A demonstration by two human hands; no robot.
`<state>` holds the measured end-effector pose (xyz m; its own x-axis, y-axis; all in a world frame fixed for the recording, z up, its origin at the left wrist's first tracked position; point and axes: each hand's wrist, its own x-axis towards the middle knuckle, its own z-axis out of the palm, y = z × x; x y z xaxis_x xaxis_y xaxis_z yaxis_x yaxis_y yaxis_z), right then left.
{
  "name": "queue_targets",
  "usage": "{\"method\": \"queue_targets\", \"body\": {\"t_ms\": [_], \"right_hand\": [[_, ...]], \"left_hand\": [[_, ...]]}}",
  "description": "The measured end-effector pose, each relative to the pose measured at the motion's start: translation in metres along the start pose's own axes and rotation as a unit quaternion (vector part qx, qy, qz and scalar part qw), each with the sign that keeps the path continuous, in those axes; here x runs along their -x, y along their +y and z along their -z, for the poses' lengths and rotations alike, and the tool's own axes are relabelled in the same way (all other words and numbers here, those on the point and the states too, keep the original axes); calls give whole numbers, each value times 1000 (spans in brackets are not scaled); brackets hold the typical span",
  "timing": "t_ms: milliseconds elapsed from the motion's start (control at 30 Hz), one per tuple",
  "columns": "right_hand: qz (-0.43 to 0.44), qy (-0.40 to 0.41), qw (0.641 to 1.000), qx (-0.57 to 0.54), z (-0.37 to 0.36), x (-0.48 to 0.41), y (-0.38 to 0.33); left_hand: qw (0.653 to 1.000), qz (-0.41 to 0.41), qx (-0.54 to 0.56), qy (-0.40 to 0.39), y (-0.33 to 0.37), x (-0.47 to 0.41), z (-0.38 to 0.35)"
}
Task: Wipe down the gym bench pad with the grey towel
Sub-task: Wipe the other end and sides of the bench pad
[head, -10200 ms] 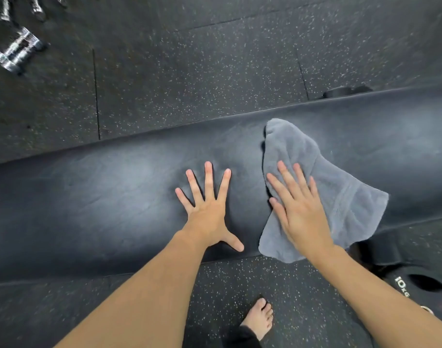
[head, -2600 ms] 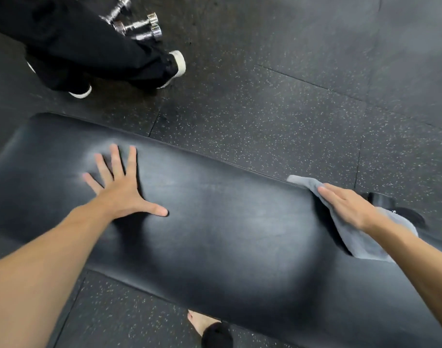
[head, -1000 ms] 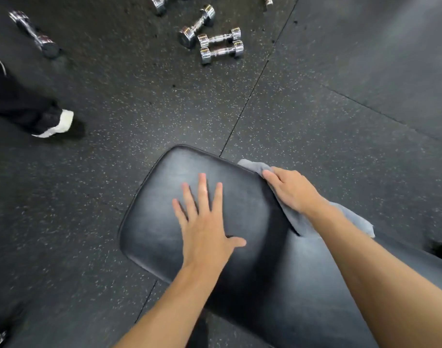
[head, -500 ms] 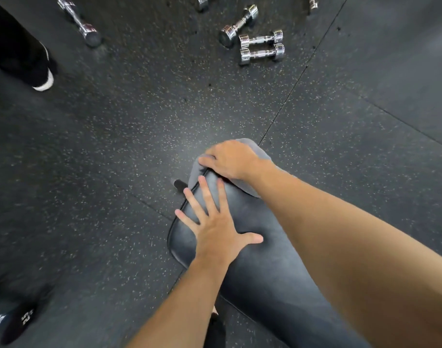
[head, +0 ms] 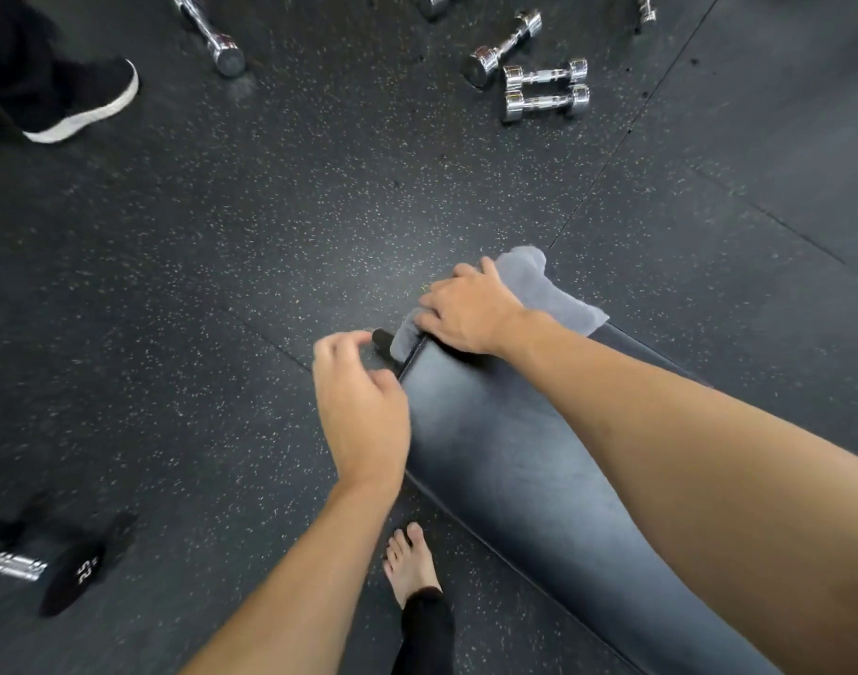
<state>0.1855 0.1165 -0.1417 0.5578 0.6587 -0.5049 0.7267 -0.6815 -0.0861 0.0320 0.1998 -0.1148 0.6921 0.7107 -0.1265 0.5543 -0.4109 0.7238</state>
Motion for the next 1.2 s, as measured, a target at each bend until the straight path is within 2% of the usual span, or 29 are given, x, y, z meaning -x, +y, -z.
{"method": "queue_targets", "body": {"t_ms": [133,233,333,433,500,600,700,767,800,867,933,1033,1133,1200], "right_hand": [[74,-9,995,67,-8,15,-56],[142,-16,984,106,-19,34,-96],[230,-23,960,156,-43,56,-123],[281,8,939,197,-66,77,-123],[310,53,931,185,-78,93,-115],[325,103,935,100,-94,121,-97],[286,145,943,88,-119,165,-82],[195,191,961,49,-135,202,-84],[126,222,967,1,-143,220,-89],[-5,257,957,-136,-154,253,-101],[-46,247,942,-225,-159,276,-112],[-52,246,959,-130,-175,293,-104],[-125,218,967,-42,-199,297,-81],[-136,224,965,1,-215,294,-80]], "left_hand": [[999,16,20,35,-14,-12,24],[999,13,27,31,-16,-11,34],[999,1,42,19,-14,-4,35],[999,-14,47,4,-12,3,32],[999,-31,45,-8,-13,6,29],[998,-45,45,-27,-14,10,28],[996,-62,54,-35,-12,14,30],[995,-62,57,-47,-11,18,33],[995,-62,58,-53,-10,22,35],[993,-74,52,-71,-9,32,36],[988,-110,35,-102,-8,41,33],[958,-191,-29,-212,-7,53,17],[889,-240,-154,-358,-12,70,-8],[869,-239,-222,-372,-20,80,-26]]}}
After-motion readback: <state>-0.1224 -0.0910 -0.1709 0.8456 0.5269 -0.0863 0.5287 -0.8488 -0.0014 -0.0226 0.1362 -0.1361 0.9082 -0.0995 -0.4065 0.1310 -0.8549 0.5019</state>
